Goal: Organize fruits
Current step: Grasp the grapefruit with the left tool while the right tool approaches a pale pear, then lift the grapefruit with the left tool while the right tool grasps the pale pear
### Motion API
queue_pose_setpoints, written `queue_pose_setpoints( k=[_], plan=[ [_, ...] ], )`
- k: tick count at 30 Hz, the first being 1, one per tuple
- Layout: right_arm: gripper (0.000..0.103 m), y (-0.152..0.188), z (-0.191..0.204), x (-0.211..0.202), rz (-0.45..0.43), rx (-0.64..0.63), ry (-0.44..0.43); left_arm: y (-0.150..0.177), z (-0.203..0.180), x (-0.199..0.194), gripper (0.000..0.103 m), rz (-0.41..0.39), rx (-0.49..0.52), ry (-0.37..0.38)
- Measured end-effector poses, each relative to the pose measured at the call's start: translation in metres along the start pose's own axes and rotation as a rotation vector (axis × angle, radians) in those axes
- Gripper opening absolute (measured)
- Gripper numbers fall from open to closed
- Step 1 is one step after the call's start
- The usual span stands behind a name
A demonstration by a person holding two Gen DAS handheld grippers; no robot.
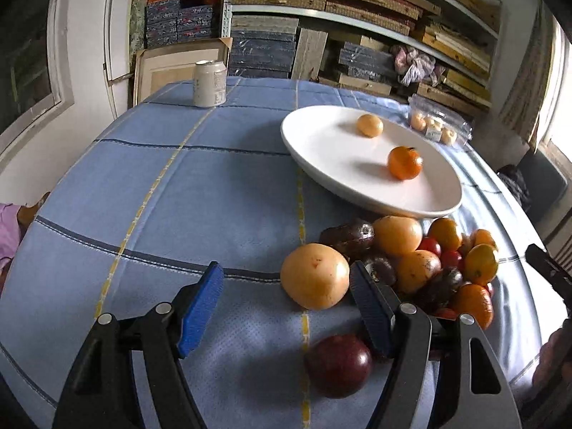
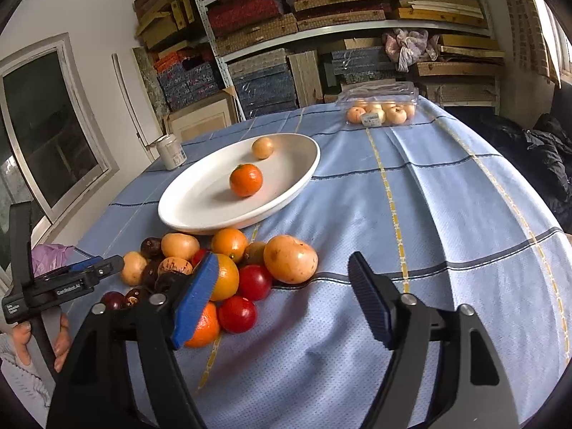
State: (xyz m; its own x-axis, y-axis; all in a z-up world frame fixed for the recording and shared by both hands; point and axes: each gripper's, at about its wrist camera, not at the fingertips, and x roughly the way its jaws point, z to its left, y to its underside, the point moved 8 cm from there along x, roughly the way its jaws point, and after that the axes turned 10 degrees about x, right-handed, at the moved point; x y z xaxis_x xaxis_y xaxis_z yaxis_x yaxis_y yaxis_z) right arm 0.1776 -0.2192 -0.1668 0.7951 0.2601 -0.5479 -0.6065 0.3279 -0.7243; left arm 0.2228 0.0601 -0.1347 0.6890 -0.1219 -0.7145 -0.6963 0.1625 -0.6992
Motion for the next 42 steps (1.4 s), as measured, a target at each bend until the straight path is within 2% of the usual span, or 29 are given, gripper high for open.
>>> queue_pose_setpoints(
  k=[5, 7, 13, 15, 17, 22, 27, 33, 36, 40, 42],
  plan=[
    [0.078, 0.0, 0.0, 0.002, 0.009, 0.008, -0.005, 0.003, -0.001, 0.012, 0.077, 0.036, 0.003, 0.011],
    [0.079, 0.001, 0.0, 0.002, 0.015, 0.009, -0.004, 0.003, -0.001, 0.015, 0.082, 0.044, 0.011, -0.001],
    [0.08, 0.002, 0.0, 0.003, 0.019, 0.01, -0.001, -0.001, -0.004, 0.025, 0.084, 0.05, 0.056, -0.038],
    [0.08, 0.002, 0.0, 0.003, 0.019, 0.009, 0.0, 0.0, -0.002, 0.026, 0.079, 0.054, 0.034, -0.007],
    [0.08, 0.003, -0.001, 0.003, 0.023, 0.008, 0.002, -0.001, -0.003, 0.026, 0.067, 0.05, 0.02, 0.033],
    [0.08, 0.005, 0.0, 0.006, 0.029, -0.004, 0.014, 0.0, -0.009, 0.022, 0.047, 0.033, 0.047, 0.05],
    [0.08, 0.005, -0.003, 0.013, 0.044, -0.004, 0.028, 0.001, -0.01, 0.021, 0.047, 0.028, 0.051, 0.046],
    [0.08, 0.001, -0.006, 0.026, 0.069, 0.013, 0.031, 0.003, 0.003, 0.018, 0.047, 0.033, -0.003, 0.029],
    [0.073, -0.001, -0.006, 0.035, 0.091, 0.023, 0.029, 0.004, 0.009, 0.018, 0.047, 0.035, -0.038, 0.034],
    [0.059, 0.001, -0.008, 0.048, 0.137, 0.028, 0.035, 0.004, 0.008, 0.017, 0.047, 0.035, -0.037, 0.033],
    [0.057, 0.003, -0.008, 0.055, 0.166, 0.039, 0.028, 0.004, 0.006, 0.016, 0.047, 0.035, -0.03, 0.034]
  ],
)
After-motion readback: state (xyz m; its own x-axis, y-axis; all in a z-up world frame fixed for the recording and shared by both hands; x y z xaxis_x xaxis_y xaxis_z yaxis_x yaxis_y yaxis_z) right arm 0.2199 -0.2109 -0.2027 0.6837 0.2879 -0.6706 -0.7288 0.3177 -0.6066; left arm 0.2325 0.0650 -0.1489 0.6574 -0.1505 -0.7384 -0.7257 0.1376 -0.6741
